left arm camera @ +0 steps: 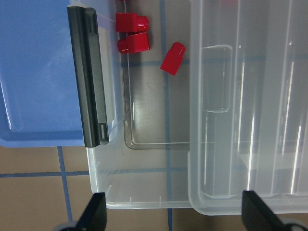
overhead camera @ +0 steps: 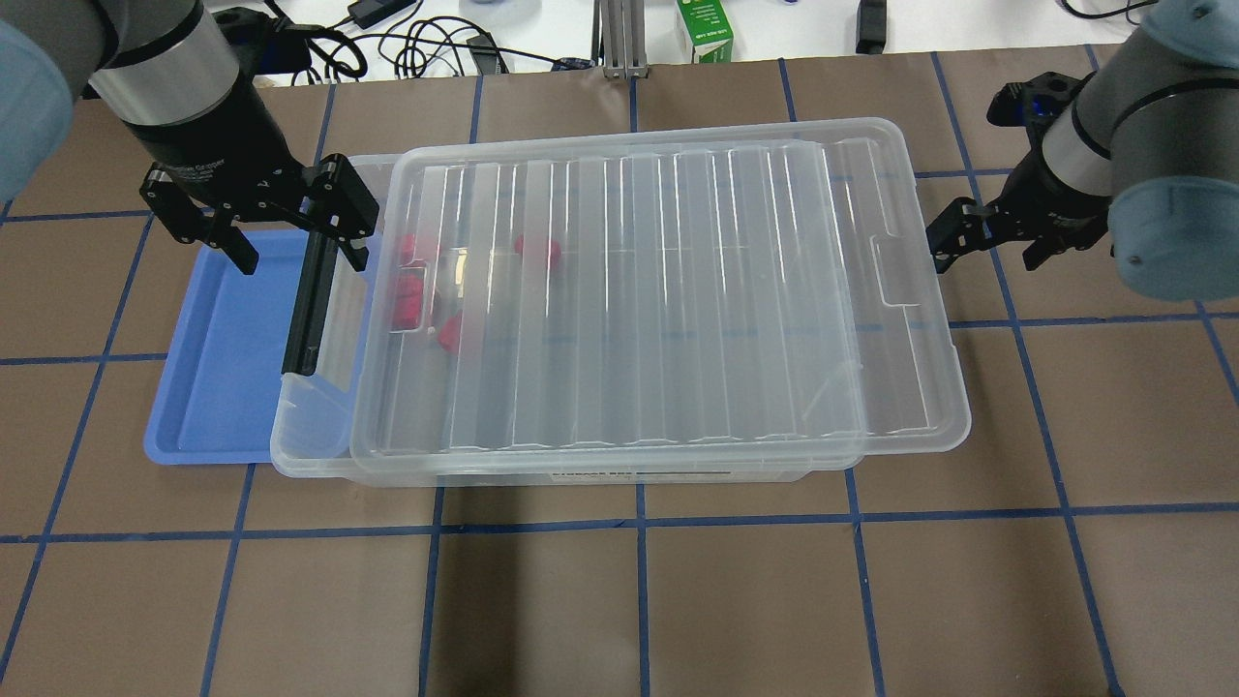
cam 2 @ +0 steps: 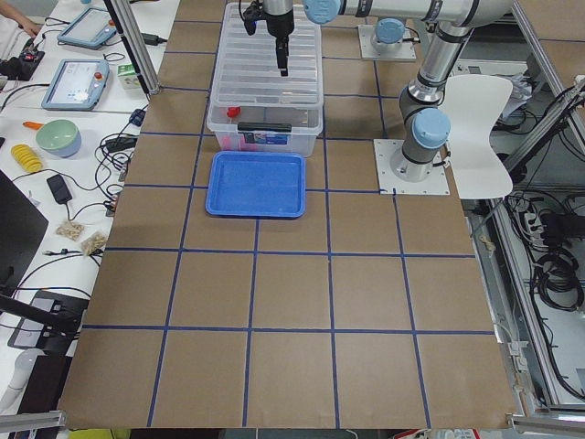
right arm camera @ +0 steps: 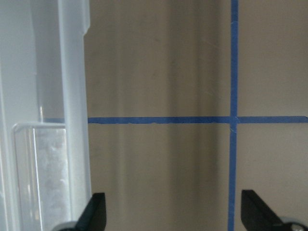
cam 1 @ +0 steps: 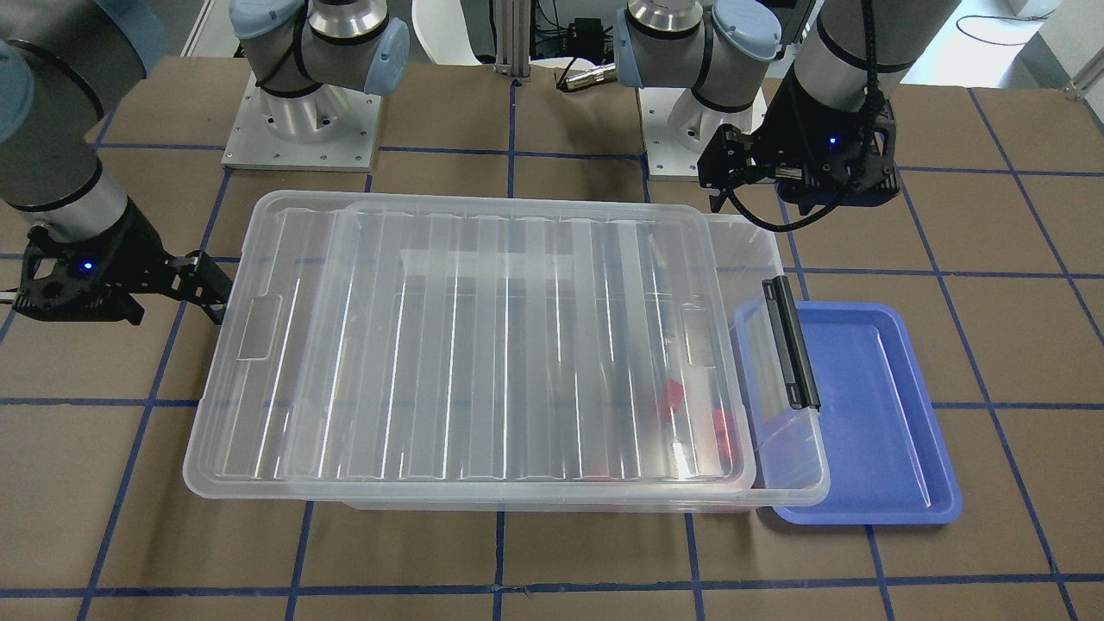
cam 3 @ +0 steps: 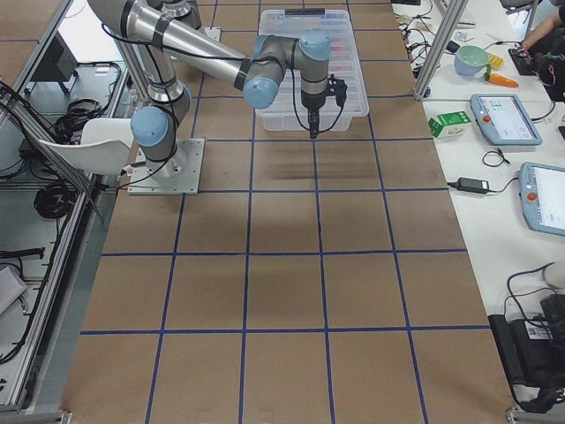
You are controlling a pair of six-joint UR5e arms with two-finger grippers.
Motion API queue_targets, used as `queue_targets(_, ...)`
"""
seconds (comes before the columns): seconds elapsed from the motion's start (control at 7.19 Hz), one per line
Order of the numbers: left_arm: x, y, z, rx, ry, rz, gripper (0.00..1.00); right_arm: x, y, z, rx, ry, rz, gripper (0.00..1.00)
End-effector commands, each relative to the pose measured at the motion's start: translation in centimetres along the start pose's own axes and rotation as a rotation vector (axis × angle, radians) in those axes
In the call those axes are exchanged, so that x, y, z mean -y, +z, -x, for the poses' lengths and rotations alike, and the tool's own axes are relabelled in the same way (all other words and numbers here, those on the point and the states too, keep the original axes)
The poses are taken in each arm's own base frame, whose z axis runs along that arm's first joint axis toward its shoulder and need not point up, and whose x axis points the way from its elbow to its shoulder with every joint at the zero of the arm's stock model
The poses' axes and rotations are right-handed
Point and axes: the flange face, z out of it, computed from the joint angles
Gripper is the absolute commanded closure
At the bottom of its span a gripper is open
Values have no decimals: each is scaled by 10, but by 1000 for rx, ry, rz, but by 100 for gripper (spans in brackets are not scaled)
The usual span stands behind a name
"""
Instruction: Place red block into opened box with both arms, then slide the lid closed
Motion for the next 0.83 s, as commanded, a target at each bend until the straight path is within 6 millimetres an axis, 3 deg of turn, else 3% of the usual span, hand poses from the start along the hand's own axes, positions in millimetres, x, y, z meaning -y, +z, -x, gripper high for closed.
queue_targets(0.0,0,1,2,0,-3,5,0,-1,-1,26,2,-1,-7,0)
queue_targets(0.28,1,3,2,1,-3,8,0,-4,0,54,5,-5,-8,0)
queue_targets(0.7,1,2,4,0,-6,7,0,1,2,58,1,-24,-28,0)
